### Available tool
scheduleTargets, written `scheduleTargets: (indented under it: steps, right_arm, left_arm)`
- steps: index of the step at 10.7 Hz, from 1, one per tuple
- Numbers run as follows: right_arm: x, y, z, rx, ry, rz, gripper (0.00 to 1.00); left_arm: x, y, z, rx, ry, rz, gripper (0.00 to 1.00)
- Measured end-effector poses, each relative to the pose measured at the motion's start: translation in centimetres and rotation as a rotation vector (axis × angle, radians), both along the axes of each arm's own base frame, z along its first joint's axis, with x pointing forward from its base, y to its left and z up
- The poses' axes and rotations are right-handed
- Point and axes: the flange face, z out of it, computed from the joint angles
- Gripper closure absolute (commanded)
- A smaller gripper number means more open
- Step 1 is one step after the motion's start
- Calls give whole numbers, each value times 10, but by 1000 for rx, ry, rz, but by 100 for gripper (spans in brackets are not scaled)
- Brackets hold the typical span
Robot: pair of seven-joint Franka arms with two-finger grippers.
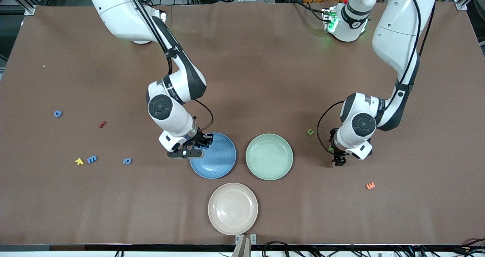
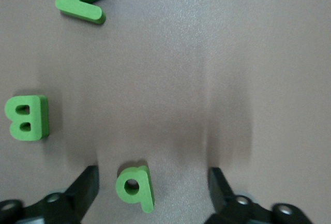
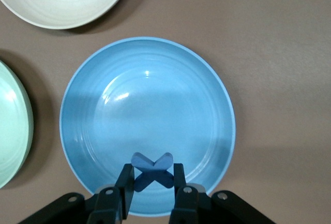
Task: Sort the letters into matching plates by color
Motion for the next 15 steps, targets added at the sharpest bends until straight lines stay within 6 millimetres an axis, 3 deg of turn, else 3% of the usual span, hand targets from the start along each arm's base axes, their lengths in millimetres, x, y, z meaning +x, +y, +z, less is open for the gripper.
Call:
scheduleTargets:
  steps: [1, 2, 3, 7, 9, 12, 15]
  right_arm:
    - [3, 2, -3, 5, -15, -1, 44]
    - [5, 3, -7, 6, -23, -2, 13]
    - [6, 2, -10, 5, -24, -4, 0]
    - [12, -3, -4, 1, -45, 19, 0]
    - [24, -22, 1, -19, -69, 53, 0]
    - [46, -78, 6, -49, -71, 85, 0]
    - [61, -152, 11, -84, -5, 106, 0]
  left_arm:
    - [1, 1, 2, -1, -4, 6, 100]
    - [4, 2, 5, -3, -13, 39, 100]
    - [6, 3, 8, -6, -21, 79, 100]
    - [8, 5, 11, -9, -31, 117, 100]
    - [9, 5, 12, -11, -36, 119, 100]
    - [15, -6, 22, -26, -65, 107, 100]
    - [19, -46, 42, -60, -104, 60, 100]
